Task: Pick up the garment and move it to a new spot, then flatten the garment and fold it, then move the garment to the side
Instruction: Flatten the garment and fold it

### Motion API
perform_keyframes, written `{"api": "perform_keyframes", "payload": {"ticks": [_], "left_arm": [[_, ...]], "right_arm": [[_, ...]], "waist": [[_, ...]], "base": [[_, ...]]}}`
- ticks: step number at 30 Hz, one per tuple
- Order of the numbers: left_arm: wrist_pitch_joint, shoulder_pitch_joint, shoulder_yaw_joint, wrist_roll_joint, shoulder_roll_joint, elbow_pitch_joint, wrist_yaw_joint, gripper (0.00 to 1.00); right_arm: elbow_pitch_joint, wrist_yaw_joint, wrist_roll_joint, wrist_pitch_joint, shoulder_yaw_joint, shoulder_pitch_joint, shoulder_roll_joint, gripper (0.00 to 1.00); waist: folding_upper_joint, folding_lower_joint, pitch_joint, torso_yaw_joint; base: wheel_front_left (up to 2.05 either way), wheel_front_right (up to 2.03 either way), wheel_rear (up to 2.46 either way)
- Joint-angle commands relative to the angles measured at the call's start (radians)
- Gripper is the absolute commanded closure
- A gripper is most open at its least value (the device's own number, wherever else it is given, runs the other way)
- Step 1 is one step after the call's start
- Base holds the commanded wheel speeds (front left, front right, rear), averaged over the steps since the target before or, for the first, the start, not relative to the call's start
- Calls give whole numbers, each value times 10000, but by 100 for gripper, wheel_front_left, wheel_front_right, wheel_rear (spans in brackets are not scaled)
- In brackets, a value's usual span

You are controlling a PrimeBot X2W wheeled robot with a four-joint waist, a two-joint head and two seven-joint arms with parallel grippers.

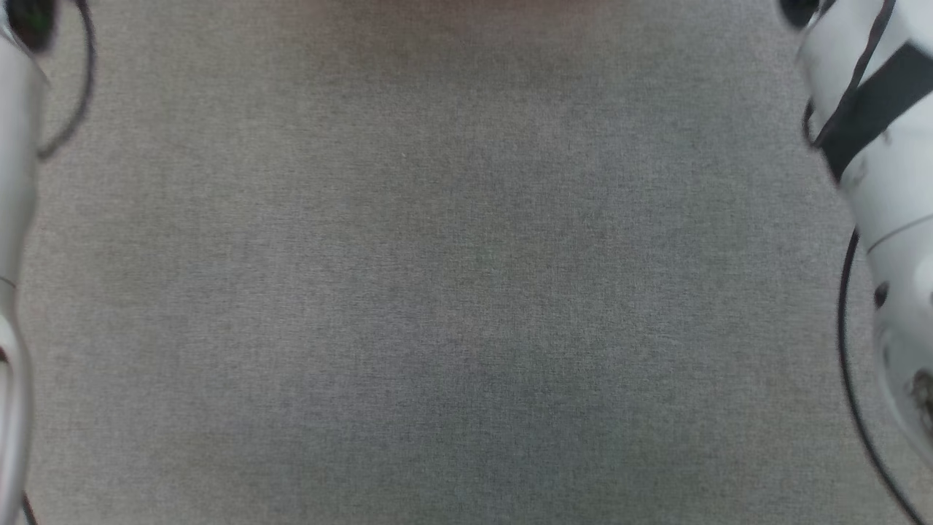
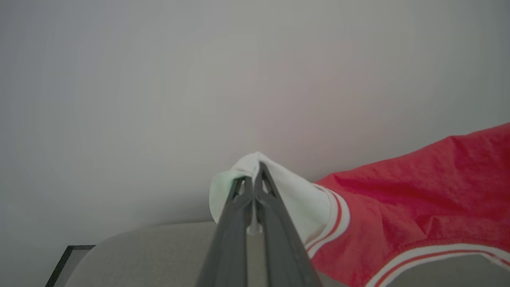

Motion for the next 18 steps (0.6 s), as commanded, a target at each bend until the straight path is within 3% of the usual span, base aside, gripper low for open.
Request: {"api": "perform_keyframes", "payload": {"ticks": [1,4,7,18], "left_arm": [[280,364,-98,-193,7,169,-59,100],[1047,1175,-410,-658,-180,-43,-65,100],[1897,2038,-793,-1203,110,-560,-68,100],[4476,5356,-1380,-2920,1434,-2738,-59,100]], "right_arm": [[79,-3,424,401,272,341,41,100],[-31,-3,1477,1321,649,976,85,100],[-534,-3,2619,2352,1016,1732,19,100],[-3773,-2,5538,5874,2710,5341,-1730,100]], "waist": [[0,0,-88,39],[0,0,-283,76],[0,0,-514,56],[0,0,-1524,-137]], "base": [[0,0,0],[0,0,0],[0,0,0],[0,0,0]]}}
